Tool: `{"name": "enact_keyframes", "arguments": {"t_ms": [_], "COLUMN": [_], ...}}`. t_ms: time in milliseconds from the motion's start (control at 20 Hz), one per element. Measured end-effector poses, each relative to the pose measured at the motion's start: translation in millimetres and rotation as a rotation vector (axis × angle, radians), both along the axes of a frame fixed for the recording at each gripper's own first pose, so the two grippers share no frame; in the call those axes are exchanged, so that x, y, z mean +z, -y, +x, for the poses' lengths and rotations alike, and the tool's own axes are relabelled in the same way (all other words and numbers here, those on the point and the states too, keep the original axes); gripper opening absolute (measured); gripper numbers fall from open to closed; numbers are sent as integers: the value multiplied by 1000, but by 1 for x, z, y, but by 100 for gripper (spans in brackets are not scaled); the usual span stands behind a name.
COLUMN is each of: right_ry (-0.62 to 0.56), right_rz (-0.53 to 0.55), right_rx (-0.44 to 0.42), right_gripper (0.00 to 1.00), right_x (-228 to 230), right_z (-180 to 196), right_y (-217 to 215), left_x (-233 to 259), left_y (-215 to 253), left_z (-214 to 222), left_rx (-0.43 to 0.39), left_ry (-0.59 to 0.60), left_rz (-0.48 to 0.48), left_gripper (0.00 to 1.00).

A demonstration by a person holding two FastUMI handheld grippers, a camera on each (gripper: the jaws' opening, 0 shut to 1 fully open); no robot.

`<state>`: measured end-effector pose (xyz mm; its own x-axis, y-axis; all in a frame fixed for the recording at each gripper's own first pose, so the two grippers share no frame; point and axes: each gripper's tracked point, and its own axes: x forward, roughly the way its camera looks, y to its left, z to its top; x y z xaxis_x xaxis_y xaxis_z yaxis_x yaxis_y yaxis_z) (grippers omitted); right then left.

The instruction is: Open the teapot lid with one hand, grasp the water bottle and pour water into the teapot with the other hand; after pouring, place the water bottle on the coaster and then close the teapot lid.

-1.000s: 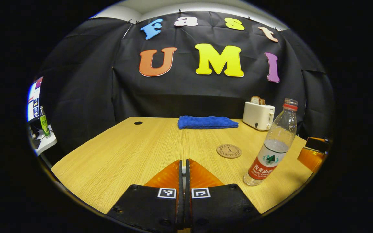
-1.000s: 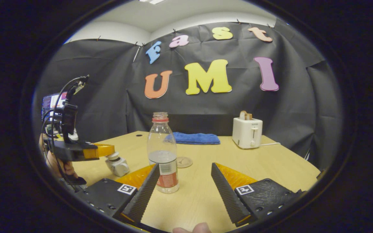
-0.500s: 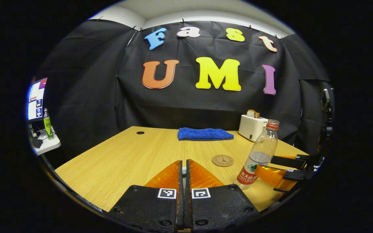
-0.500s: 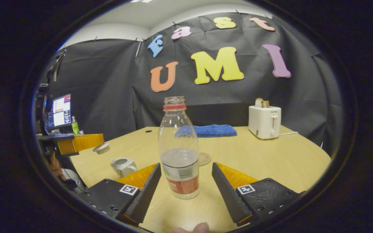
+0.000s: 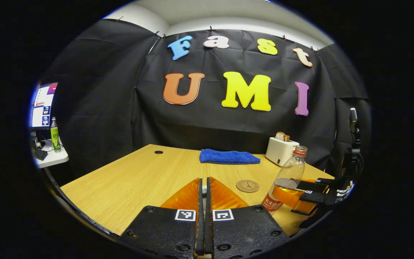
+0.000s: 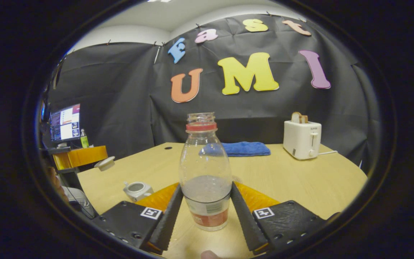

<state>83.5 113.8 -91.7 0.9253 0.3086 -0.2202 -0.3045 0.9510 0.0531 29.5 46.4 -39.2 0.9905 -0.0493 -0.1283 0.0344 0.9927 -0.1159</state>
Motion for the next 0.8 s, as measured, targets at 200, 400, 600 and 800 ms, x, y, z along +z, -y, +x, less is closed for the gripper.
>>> {"name": "enact_keyframes", "arguments": {"t_ms": [200,400,600,800], "right_ry": [75,137,181,248], "right_rz": [-215,-504,-772,-998], "right_rx": [33,43,67,95], "right_gripper": [73,70,71,71], "right_x": [10,14,0,-7], "right_z": [0,18,35,45], "right_y": [-9,-12,-14,-19], "left_x": [-3,-2,-9,-7], "left_y": [-7,-24,-43,-58], "left_z": [1,1,1,1], "left_rx": [-6,13,38,66], "left_ry": [-12,-9,-29,-15], "left_rz": [26,23,11,22], "left_gripper": [3,3,3,3]}}
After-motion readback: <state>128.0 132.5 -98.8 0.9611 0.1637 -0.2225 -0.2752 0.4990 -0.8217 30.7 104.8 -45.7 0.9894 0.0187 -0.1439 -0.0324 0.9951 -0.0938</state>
